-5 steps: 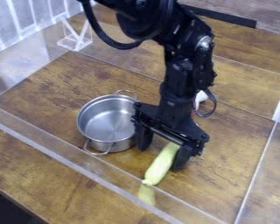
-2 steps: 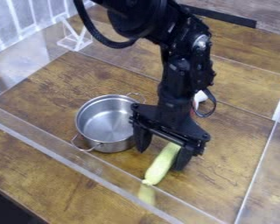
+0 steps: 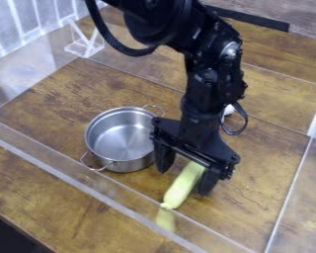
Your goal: Move the green spoon to the left
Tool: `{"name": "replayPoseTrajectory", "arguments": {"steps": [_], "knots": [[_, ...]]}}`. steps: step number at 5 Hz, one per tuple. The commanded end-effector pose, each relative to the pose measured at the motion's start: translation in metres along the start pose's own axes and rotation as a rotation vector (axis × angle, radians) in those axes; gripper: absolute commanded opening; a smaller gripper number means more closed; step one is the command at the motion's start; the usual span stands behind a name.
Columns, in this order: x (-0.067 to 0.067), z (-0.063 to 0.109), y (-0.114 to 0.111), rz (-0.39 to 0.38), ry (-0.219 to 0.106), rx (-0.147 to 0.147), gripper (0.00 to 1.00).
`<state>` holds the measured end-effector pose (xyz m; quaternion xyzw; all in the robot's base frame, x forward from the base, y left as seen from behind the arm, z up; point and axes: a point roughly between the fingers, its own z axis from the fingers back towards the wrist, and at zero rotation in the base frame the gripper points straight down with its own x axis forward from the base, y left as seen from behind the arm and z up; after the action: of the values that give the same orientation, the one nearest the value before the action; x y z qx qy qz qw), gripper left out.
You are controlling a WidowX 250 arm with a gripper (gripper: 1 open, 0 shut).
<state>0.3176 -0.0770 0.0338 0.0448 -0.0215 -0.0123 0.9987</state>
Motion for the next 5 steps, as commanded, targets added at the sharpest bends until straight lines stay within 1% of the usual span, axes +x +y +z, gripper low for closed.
{"name": "replayPoseTrajectory", "arguments": {"steps": [1,2,3,4,5], "knots": [[0.012,0.029,-0.004,0.049,-0.081,-0.018,1.00],[0.019,0.031,-0.008,0.089,-0.084,-0.017,1.00],[0.015,0.013,-0.002,0.042,-0.064,-0.024,0.00],[0.024,0.007,-0.015,-0.003,-0.056,-0.031,0.00],[0.034,0.006,-0.024,-0.051,-0.055,-0.027,0.00]]}}
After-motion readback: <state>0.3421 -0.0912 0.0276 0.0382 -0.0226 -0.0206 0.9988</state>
